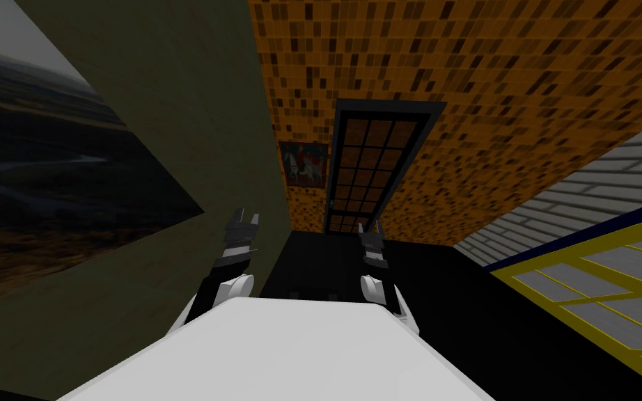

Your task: Pull the door open

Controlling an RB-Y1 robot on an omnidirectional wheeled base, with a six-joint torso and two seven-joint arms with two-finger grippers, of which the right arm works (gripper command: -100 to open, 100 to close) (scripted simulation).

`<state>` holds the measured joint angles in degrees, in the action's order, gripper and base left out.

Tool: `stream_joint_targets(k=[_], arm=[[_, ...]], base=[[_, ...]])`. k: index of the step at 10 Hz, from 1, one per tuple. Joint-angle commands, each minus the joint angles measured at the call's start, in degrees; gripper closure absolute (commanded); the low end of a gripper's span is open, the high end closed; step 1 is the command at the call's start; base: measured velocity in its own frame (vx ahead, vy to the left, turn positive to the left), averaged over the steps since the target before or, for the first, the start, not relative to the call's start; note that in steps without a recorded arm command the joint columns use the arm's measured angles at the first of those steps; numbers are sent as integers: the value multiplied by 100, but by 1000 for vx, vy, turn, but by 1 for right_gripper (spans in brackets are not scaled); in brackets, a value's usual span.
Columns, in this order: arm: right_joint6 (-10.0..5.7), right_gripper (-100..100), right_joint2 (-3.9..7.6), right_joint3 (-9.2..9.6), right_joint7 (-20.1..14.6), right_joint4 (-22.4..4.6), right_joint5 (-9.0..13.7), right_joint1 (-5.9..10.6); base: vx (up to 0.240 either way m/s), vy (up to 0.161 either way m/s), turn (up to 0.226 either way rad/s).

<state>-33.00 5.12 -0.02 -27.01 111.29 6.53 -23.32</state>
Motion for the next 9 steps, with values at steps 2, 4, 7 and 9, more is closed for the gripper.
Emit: stream_joint_targets(k=[2,4,7,9], arm=[[-66,-100,36,14,-327,-334,92,95],[-128,-100,68,20,-574,-617,165,180],[-224,-100,114,29,-959,-1058,279,313],[-288,-100,144,35,-1217,-1354,356,403]], base=[[113,16,47],[103,13,57],[97,15,53],[99,16,55]])
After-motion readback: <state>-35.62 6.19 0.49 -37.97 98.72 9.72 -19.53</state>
